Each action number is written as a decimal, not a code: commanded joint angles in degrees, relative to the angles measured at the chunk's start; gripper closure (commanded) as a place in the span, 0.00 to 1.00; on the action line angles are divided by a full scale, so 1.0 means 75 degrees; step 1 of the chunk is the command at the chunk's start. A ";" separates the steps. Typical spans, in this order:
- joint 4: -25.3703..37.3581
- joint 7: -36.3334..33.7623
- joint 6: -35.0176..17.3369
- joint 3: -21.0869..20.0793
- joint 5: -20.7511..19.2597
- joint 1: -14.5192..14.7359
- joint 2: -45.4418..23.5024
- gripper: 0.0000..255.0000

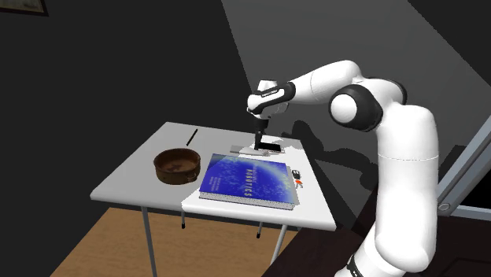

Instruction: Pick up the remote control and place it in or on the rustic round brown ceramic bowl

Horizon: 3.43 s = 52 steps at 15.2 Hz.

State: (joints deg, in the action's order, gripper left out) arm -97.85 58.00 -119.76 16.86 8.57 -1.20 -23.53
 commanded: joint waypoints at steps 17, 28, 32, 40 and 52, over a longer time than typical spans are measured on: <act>0.1104 0.0506 -0.0370 -0.0266 0.0279 -0.0249 -0.1456 0.00; 0.1104 0.0506 -0.0370 -0.0266 0.0279 -0.0249 -0.1456 1.00; 0.1225 0.0468 -0.0062 -0.0228 0.0219 -0.0231 -0.1265 1.00; 0.1563 0.0395 0.0587 -0.0167 0.0112 -0.0210 -0.0943 1.00; 0.2334 0.0304 0.1654 -0.0105 -0.0002 -0.0222 -0.0635 1.00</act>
State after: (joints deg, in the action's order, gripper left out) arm -80.87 60.27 -108.06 16.03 8.61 -2.80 -28.45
